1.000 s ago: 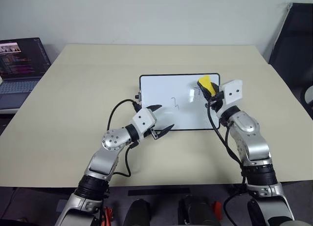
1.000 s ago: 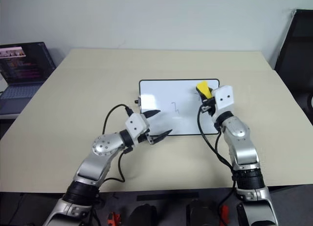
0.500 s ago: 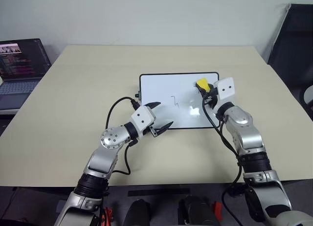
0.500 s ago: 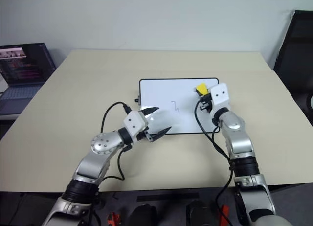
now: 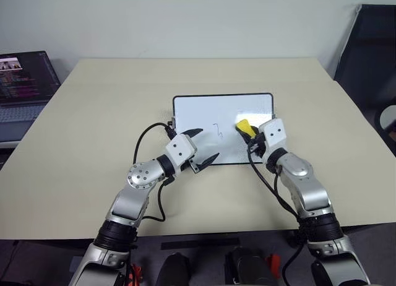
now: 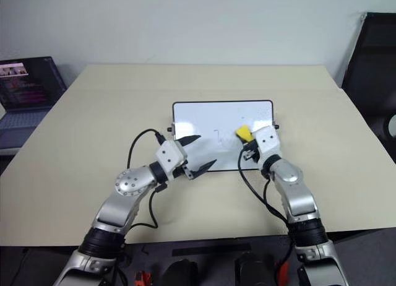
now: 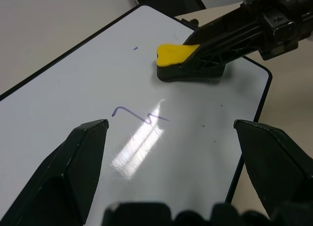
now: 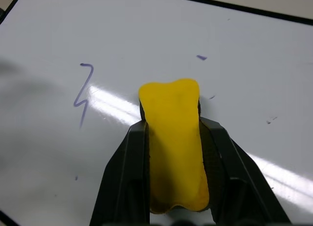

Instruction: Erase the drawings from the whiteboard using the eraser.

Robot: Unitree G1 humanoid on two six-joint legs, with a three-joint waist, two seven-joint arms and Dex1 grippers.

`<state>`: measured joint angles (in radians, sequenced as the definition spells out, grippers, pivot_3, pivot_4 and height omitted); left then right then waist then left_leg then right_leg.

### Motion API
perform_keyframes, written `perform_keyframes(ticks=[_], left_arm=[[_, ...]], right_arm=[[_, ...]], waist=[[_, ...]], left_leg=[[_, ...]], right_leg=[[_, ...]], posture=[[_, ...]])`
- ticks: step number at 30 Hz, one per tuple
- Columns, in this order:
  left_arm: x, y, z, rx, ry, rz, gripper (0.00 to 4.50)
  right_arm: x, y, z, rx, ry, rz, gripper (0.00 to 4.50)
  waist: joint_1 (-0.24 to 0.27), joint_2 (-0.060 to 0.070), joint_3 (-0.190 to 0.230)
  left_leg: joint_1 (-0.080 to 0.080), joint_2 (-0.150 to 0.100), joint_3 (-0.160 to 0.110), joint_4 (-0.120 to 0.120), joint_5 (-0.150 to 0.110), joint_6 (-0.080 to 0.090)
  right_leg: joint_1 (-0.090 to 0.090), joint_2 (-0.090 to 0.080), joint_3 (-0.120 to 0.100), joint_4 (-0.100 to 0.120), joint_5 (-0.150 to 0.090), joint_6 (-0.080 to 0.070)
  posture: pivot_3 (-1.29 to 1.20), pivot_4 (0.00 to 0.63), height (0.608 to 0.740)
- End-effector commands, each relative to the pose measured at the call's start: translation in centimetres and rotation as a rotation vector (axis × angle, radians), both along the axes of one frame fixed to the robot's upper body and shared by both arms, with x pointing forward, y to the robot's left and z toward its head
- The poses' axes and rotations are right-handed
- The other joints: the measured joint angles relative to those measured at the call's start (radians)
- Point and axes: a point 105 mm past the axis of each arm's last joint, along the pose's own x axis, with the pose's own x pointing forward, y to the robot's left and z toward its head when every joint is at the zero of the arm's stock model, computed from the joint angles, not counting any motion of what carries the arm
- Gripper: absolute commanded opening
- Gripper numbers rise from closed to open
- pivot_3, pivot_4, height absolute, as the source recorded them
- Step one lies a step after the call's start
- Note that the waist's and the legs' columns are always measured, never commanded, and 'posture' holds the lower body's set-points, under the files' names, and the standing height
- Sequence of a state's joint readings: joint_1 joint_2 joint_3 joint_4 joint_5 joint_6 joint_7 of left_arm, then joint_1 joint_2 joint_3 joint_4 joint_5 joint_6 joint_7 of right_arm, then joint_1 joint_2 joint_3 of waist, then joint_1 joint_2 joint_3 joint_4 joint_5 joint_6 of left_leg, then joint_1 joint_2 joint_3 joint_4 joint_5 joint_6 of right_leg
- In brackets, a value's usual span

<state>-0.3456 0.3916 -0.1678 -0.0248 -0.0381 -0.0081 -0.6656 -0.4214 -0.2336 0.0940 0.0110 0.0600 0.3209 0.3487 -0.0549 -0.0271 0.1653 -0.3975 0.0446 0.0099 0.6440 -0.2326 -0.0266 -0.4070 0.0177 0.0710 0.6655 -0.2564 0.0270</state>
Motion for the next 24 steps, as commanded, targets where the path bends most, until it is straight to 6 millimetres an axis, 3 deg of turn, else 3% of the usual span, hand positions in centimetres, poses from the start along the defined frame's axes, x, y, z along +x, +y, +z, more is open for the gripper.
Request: perform_keyframes(ticks=[1,5,10,15,21,24], left_arm=[[0.0,0.2,1.3,-0.013,-0.055,0.002,4.5],[0.0,0.2,1.3,-0.01,-0.053,0.001,4.5],[0.0,0.2,1.3,-0.007,-0.051,0.0,4.5],[0.0,0.4,1.2,-0.003,-0.049,0.004,4.5],[0.0,0.3,1.2,-0.004,-0.044,0.005,4.5],[0.3,0.4,1.4,-0.006,-0.047,0.011,4.5]], right_arm=[[2.3,-1.2,1.4,-0.014,-0.028,-0.07,1.08],[4.7,-2.9,3.9,-0.026,-0.114,-0.158,1.08],[5.8,-2.8,5.4,-0.007,-0.163,-0.172,1.08],[4.5,-1.2,4.0,-0.008,-0.142,-0.101,1.08],[0.5,2.8,2.6,0.05,-0.111,0.12,1.08],[0.1,2.9,2.9,0.084,-0.11,0.131,1.08]], waist=[[-0.006,0.0,0.0],[-0.005,0.0,0.0],[-0.001,0.0,0.0],[0.0,0.0,0.0],[-0.011,0.001,0.001],[-0.009,0.001,0.001]], left_leg=[[0.0,0.0,0.0,0.0,0.0,0.0],[0.001,0.0,0.002,0.001,0.002,0.002],[-0.002,-0.001,0.002,-0.001,0.001,0.002],[-0.003,0.0,0.002,-0.004,0.001,0.002],[-0.002,0.001,0.002,-0.004,0.001,0.002],[-0.001,0.001,0.001,-0.003,0.001,0.002]], right_leg=[[0.0,0.0,0.0,0.0,0.0,0.0],[0.001,0.0,0.001,-0.001,0.003,0.0],[-0.001,0.0,0.0,-0.003,0.003,0.001],[-0.003,-0.001,0.001,-0.003,0.002,0.001],[-0.003,0.0,0.001,-0.002,0.002,0.001],[-0.003,0.0,0.0,-0.001,0.003,0.001]], posture=[[0.0,0.15,0.74],[0.0,0.15,0.74],[0.0,0.15,0.74],[0.0,0.15,0.74],[0.0,0.15,0.74],[0.0,0.15,0.74]])
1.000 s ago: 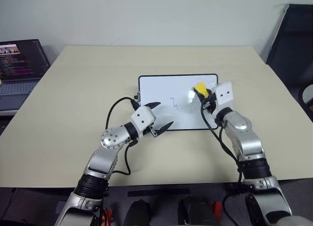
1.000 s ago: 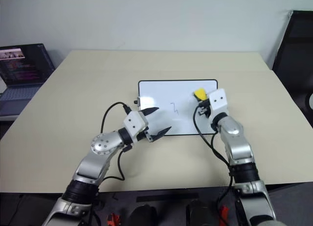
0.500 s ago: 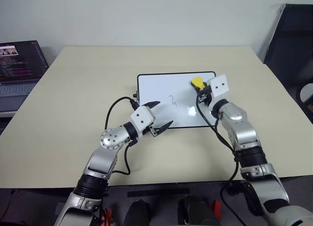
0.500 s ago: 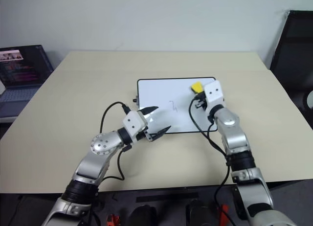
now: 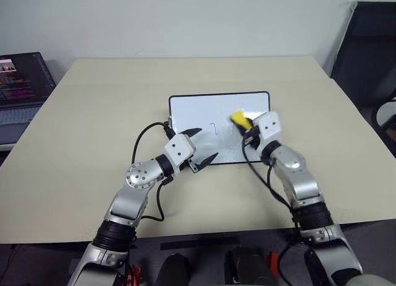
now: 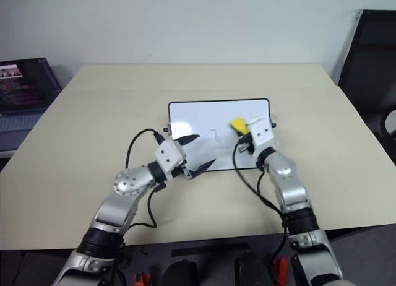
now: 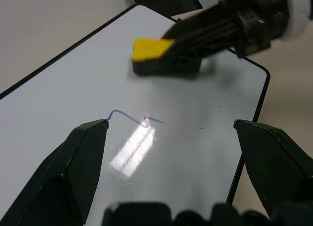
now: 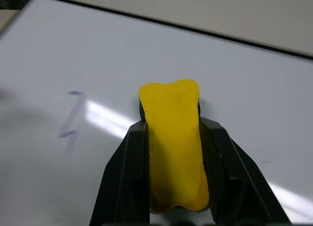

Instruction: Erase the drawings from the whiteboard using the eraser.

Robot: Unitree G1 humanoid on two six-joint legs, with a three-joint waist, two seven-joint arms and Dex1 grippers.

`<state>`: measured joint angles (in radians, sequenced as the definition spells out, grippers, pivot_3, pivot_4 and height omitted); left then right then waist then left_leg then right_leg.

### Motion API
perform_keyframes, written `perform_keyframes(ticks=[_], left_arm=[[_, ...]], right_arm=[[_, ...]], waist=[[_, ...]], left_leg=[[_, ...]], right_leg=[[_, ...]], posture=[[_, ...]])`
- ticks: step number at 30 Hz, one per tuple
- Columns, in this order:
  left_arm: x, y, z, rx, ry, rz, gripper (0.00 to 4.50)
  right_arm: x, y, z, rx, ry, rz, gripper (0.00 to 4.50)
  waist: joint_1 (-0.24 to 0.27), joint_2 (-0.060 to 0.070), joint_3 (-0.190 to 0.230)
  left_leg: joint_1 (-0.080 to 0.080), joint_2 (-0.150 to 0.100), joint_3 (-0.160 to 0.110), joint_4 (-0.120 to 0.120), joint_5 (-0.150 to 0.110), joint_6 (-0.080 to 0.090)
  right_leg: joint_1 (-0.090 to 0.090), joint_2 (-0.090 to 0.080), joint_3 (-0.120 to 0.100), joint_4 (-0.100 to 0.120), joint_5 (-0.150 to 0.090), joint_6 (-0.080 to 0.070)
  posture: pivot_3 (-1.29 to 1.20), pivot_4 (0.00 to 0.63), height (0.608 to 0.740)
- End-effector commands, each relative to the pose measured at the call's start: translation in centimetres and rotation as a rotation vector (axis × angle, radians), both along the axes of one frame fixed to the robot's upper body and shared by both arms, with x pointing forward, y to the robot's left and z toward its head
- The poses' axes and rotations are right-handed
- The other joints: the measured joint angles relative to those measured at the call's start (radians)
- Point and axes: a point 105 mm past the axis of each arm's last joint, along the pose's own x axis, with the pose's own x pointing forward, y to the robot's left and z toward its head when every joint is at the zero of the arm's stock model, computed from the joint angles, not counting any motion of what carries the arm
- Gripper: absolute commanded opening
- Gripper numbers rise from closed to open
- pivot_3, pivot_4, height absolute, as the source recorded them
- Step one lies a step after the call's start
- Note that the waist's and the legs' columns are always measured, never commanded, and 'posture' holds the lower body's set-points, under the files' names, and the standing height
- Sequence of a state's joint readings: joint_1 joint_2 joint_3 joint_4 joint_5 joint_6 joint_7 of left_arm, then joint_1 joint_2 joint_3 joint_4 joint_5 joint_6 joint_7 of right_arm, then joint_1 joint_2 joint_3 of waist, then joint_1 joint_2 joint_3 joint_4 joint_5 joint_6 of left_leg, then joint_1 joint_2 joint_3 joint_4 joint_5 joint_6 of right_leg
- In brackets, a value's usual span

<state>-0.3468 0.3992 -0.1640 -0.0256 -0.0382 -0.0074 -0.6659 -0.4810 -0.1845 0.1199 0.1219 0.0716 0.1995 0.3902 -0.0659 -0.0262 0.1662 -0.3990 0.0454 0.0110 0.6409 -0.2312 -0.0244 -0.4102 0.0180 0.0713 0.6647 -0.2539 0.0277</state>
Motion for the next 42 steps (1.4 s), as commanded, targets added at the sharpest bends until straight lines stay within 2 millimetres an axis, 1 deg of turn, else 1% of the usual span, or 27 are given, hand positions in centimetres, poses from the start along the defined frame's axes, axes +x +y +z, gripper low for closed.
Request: perform_keyframes(ticks=[1,6,12,17,20,24,28,32,34,38,39,42], left_arm=[[0.3,0.2,1.4,-0.014,-0.046,0.007,4.5],[0.4,0.1,1.4,-0.015,-0.046,0.005,4.5],[0.5,0.1,1.5,-0.016,-0.048,0.007,4.5],[0.3,0.6,1.5,-0.014,-0.048,0.017,4.5],[-0.2,1.5,1.1,-0.006,-0.035,0.049,4.5],[-0.6,1.9,1.1,-0.007,-0.036,0.078,4.5],[-1.1,2.9,0.6,0.003,-0.029,0.127,4.5],[-1.5,3.2,0.3,0.01,-0.022,0.134,4.5],[-1.5,3.2,0.3,0.01,-0.021,0.136,4.5],[-1.7,3.2,0.1,0.007,-0.016,0.137,4.5],[-1.7,3.1,0.1,0.006,-0.015,0.137,4.5],[-1.7,3.1,0.1,0.005,-0.016,0.137,4.5]], right_arm=[[-0.3,0.1,2.7,0.054,-0.068,0.016,1.08],[0.5,-1.3,4.0,0.064,-0.105,-0.035,1.08],[1.3,-2.4,4.6,0.063,-0.127,-0.086,1.08],[1.9,-3.2,5.0,0.067,-0.141,-0.117,1.08],[1.9,-3.0,5.0,0.064,-0.142,-0.108,1.08],[1.8,-2.7,4.7,0.069,-0.136,-0.101,1.08],[1.5,-2.0,4.6,0.079,-0.135,-0.078,1.08],[1.4,-1.4,4.7,0.07,-0.139,-0.05,1.08],[1.5,-1.2,4.2,0.051,-0.122,-0.042,1.08],[1.9,-0.5,-0.9,-0.135,0.03,-0.049,1.08],[1.8,-0.2,-1.6,-0.161,0.044,-0.038,1.08],[1.3,0.3,-2.8,-0.213,0.063,-0.022,1.08]], waist=[[0.005,0.0,0.001],[0.011,0.0,0.001],[0.012,0.0,0.001],[0.012,0.0,0.001],[0.008,0.0,0.001],[0.01,0.0,0.001],[0.009,0.0,0.001],[0.01,0.0,0.001],[0.01,0.0,0.001],[0.008,0.0,0.001],[0.007,0.0,0.001],[0.005,-0.001,0.0]], left_leg=[[0.0,0.0,0.0,0.0,0.0,0.0],[-0.002,-0.001,0.0,0.0,0.0,0.0],[-0.002,-0.001,0.0,-0.001,0.0,0.0],[-0.002,-0.001,0.001,-0.001,0.0,0.0],[-0.002,-0.001,0.001,-0.002,0.0,0.0],[-0.002,0.0,0.0,-0.003,0.0,0.0],[-0.002,0.0,0.001,-0.003,0.0,0.0],[-0.002,0.0,0.0,-0.003,0.0,0.0],[-0.002,0.0,0.0,-0.003,0.0,0.0],[-0.001,0.0,0.001,-0.003,0.0,0.0],[-0.001,0.0,0.001,-0.003,0.0,0.0],[0.003,0.0,0.001,-0.003,0.0,0.0]], right_leg=[[0.0,0.0,0.0,0.0,0.0,0.0],[0.0,-0.001,0.0,-0.002,0.0,0.001],[-0.001,-0.001,0.0,-0.003,-0.001,0.001],[-0.001,-0.001,0.0,-0.002,-0.001,0.001],[-0.001,-0.001,0.0,-0.002,-0.001,0.001],[-0.002,-0.001,0.0,-0.002,-0.002,0.0],[-0.002,-0.001,0.0,-0.002,-0.002,0.0],[-0.002,-0.002,0.0,-0.002,-0.002,0.0],[-0.002,-0.002,0.0,-0.002,-0.002,0.0],[-0.002,-0.002,0.0,-0.002,-0.002,0.0],[-0.001,-0.002,0.001,-0.002,-0.002,0.0],[0.002,-0.001,0.001,-0.001,-0.002,-0.001]], posture=[[0.0,0.15,0.74],[0.0,0.15,0.74],[0.0,0.15,0.74],[0.0,0.15,0.74],[0.0,0.15,0.74],[0.0,0.15,0.74],[0.0,0.15,0.74],[0.0,0.15,0.74],[0.0,0.15,0.74],[0.0,0.15,0.74],[0.0,0.15,0.74],[0.0,0.15,0.74]])
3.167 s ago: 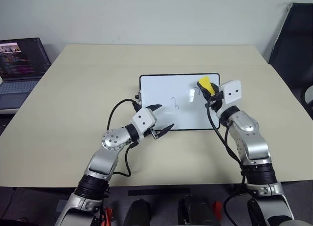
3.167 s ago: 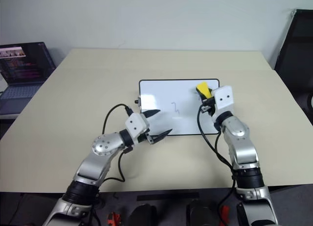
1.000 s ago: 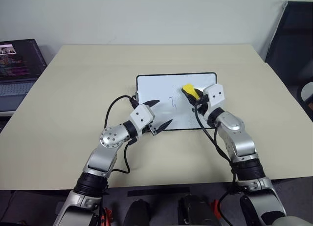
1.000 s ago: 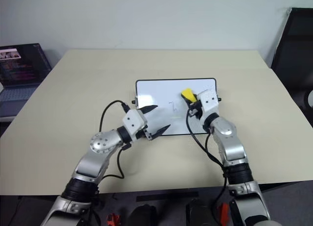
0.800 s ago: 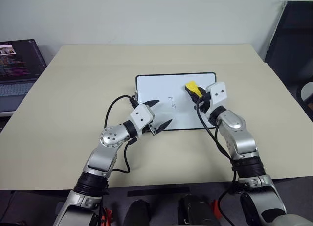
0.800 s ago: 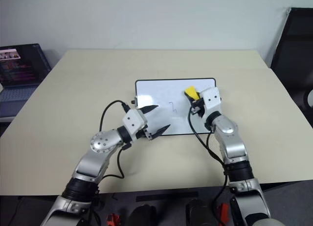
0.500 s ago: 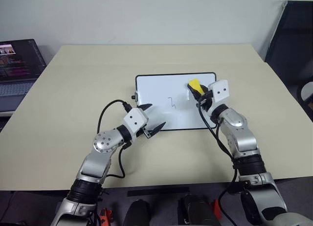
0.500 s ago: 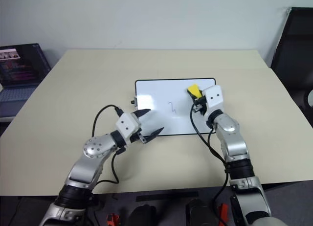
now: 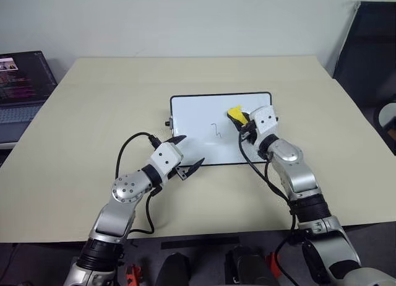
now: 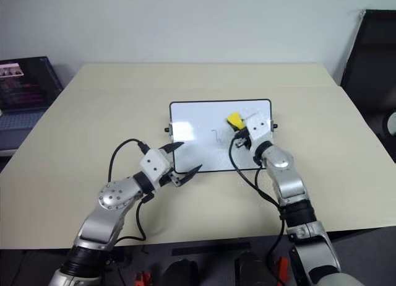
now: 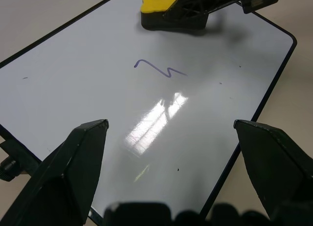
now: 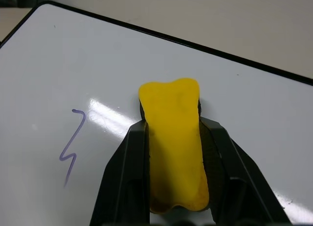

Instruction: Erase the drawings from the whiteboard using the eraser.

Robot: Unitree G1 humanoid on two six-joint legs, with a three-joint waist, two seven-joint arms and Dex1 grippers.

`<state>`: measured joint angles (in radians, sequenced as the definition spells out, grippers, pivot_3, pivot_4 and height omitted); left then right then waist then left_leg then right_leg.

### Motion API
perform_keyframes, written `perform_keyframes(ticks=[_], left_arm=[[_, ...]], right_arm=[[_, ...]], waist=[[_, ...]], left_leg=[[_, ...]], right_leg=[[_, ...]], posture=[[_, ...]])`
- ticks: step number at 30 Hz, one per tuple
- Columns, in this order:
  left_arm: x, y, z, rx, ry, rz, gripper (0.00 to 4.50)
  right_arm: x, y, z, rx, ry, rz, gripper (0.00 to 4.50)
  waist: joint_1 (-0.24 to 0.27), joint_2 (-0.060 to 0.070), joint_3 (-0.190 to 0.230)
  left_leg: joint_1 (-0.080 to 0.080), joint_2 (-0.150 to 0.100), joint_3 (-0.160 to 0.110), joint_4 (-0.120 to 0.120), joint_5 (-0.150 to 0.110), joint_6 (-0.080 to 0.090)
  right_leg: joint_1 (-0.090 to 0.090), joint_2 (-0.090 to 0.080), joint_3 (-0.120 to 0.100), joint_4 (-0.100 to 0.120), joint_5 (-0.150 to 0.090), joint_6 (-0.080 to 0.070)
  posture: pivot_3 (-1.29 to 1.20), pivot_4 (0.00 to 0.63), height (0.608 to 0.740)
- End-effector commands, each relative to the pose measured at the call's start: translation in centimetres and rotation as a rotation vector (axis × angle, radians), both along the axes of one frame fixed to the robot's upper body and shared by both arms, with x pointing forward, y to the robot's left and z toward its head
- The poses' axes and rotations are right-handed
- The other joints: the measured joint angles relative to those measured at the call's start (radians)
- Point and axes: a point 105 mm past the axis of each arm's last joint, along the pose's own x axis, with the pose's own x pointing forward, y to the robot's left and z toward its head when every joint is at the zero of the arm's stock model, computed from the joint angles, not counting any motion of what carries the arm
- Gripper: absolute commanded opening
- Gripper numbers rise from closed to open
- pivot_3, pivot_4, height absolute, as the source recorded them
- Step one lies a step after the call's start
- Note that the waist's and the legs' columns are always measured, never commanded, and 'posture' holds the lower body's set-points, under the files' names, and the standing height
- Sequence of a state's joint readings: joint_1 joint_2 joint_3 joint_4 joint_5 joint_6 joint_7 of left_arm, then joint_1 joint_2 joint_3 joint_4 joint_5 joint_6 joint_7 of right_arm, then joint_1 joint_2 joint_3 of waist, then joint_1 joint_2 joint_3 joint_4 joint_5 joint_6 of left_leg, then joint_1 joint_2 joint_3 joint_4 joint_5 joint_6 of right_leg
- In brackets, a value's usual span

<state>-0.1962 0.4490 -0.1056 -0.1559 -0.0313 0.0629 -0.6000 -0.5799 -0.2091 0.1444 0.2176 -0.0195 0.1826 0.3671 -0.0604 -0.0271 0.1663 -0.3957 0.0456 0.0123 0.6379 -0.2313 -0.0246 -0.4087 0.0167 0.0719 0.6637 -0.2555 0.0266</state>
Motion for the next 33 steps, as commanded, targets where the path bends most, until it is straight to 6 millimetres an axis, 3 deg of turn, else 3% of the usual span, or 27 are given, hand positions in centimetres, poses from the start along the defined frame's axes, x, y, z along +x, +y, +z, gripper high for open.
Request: perform_keyframes(ticks=[1,13,16,20,24,27,33], left_arm=[[-0.2,0.0,1.5,-0.004,-0.056,0.0,4.5],[0.3,0.2,1.8,-0.005,-0.063,0.003,4.5],[0.3,0.2,1.8,-0.003,-0.063,0.004,4.5],[0.3,0.2,1.7,-0.002,-0.062,0.005,4.5],[0.3,-0.1,1.8,-0.006,-0.066,-0.001,4.5],[0.2,-0.2,1.9,-0.007,-0.068,-0.005,4.5],[0.2,-0.1,1.9,-0.004,-0.068,-0.007,4.5]], right_arm=[[-0.5,0.4,-3.9,-0.099,0.114,0.006,1.08],[-4.2,5.0,-4.2,-0.053,0.127,0.238,1.08],[-2.8,4.1,-2.9,-0.043,0.06,0.177,1.08],[0.9,1.1,0.0,-0.044,-0.078,-0.039,1.08],[2.7,-0.3,1.4,-0.065,-0.145,-0.148,1.08],[2.6,0.4,1.1,-0.066,-0.143,-0.117,1.08],[-1.0,3.0,-2.2,-0.087,-0.048,0.095,1.08]], waist=[[0.0,0.0,0.0],[-0.004,0.0,-0.001],[-0.004,0.0,0.0],[-0.002,0.0,0.001],[0.005,0.0,0.001],[0.005,-0.001,0.001],[0.004,-0.001,0.001]], left_leg=[[0.001,0.0,0.0,0.0,0.0,0.0],[0.005,0.001,0.0,0.0,0.0,0.0],[0.003,0.001,0.0,0.0,0.0,0.0],[0.003,0.0,0.0,0.001,0.0,0.0],[0.001,0.0,-0.001,0.002,0.0,0.0],[-0.001,0.0,-0.001,0.002,0.0,0.0],[-0.002,0.001,-0.002,0.001,0.0,0.0]], right_leg=[[0.001,0.0,0.0,0.0,0.0,0.0],[0.003,0.0,0.0,0.001,0.0,-0.002],[0.002,0.0,-0.001,0.001,0.0,-0.002],[0.002,0.0,0.0,0.002,-0.001,-0.003],[0.002,0.0,-0.001,0.0,-0.001,-0.004],[0.001,-0.001,-0.001,-0.001,0.0,-0.001],[0.0,-0.001,0.0,-0.001,0.0,0.0]], posture=[[0.0,0.15,0.74],[0.0,0.15,0.74],[0.0,0.15,0.74],[0.0,0.15,0.74],[0.0,0.15,0.74],[0.0,0.15,0.74],[0.0,0.15,0.74]])
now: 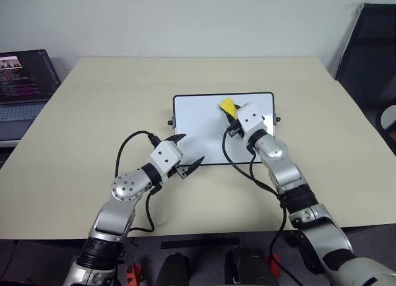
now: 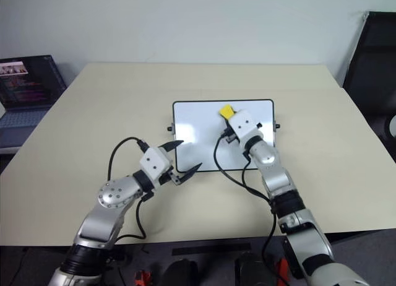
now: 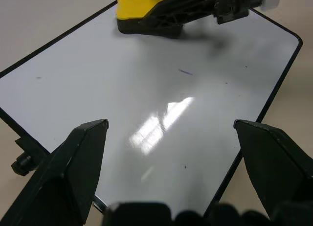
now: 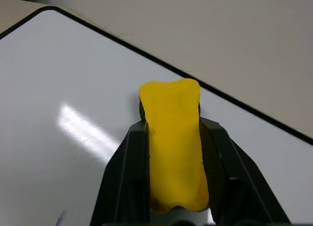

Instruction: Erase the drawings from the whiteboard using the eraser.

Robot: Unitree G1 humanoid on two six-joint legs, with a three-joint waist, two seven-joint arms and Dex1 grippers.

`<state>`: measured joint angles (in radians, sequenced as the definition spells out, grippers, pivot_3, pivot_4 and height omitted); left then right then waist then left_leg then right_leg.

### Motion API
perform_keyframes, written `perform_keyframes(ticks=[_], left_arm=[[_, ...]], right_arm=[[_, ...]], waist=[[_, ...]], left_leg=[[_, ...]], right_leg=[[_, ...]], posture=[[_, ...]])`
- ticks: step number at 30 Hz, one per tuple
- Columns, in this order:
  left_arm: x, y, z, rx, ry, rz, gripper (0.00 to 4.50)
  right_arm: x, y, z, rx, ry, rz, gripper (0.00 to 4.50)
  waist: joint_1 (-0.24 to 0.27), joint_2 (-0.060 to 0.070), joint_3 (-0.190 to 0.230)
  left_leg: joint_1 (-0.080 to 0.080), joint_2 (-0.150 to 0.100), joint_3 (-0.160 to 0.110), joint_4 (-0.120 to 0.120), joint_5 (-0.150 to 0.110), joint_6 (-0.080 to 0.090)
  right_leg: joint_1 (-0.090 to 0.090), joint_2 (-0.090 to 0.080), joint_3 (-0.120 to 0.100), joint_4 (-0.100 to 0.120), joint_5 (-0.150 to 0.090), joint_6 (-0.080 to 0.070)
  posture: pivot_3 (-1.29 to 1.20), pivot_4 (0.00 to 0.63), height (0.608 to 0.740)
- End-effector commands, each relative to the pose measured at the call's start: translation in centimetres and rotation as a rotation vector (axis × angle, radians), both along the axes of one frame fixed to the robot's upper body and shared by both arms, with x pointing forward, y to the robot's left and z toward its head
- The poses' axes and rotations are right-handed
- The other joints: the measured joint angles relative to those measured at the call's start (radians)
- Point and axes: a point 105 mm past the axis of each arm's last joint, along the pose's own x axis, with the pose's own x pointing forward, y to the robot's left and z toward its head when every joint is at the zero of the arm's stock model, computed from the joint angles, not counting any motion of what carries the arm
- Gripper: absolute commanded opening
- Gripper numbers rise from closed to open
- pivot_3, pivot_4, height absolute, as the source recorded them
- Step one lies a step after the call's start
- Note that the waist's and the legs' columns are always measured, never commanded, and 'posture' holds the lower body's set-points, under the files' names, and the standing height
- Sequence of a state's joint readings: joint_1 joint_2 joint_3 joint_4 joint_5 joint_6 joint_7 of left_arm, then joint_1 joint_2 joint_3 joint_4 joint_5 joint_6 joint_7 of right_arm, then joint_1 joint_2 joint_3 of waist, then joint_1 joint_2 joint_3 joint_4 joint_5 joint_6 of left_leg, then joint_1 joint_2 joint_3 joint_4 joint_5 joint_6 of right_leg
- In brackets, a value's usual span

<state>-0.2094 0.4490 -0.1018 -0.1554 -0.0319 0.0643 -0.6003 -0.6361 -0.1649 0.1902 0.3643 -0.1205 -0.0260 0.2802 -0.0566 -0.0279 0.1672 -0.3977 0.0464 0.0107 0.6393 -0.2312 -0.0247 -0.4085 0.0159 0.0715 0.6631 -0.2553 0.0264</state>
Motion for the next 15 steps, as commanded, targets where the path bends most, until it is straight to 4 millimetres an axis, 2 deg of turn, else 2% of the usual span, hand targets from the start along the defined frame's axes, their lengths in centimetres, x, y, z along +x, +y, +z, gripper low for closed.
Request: perform_keyframes(ticks=[1,4,7,10,15], left_arm=[[0.0,-0.1,1.5,-0.003,-0.056,-0.007,4.5],[0.0,0.0,1.5,-0.002,-0.056,-0.007,4.5],[0.1,-0.1,1.5,-0.002,-0.056,-0.009,4.5],[0.2,-0.2,1.6,-0.002,-0.056,-0.012,4.5],[0.4,-0.3,1.7,-0.002,-0.059,-0.019,4.5]], right_arm=[[-2.3,1.1,-3.6,-0.057,0.13,0.115,1.08],[-4.2,1.0,-5.8,-0.102,0.219,0.187,1.08],[-5.1,0.6,-6.9,-0.14,0.271,0.211,1.08],[-4.1,-0.4,-6.0,-0.141,0.242,0.144,1.08],[-0.7,-2.6,-3.3,-0.112,0.145,-0.042,1.08]], waist=[[0.0,0.0,0.0],[-0.002,0.0,0.0],[-0.002,0.0,0.0],[-0.002,0.0,0.0],[-0.002,0.0,0.0]], left_leg=[[0.0,0.0,0.0,0.0,0.0,0.0],[0.001,0.0,0.0,0.0,0.0,0.0],[0.002,0.0,0.0,0.0,0.0,0.0],[0.003,0.0,0.0,0.001,0.0,0.0],[0.003,0.0,0.001,0.003,0.0,0.0]], right_leg=[[0.0,0.0,0.0,0.0,0.0,0.0],[0.0,0.0,0.0,0.001,0.0,0.0],[0.001,0.0,-0.001,0.001,-0.002,-0.003],[0.001,0.0,0.0,0.001,-0.002,-0.003],[0.002,0.0,0.0,0.002,-0.002,-0.004]], posture=[[0.0,0.15,0.74],[0.0,0.15,0.74],[0.0,0.15,0.74],[0.0,0.15,0.74],[0.0,0.15,0.74]])
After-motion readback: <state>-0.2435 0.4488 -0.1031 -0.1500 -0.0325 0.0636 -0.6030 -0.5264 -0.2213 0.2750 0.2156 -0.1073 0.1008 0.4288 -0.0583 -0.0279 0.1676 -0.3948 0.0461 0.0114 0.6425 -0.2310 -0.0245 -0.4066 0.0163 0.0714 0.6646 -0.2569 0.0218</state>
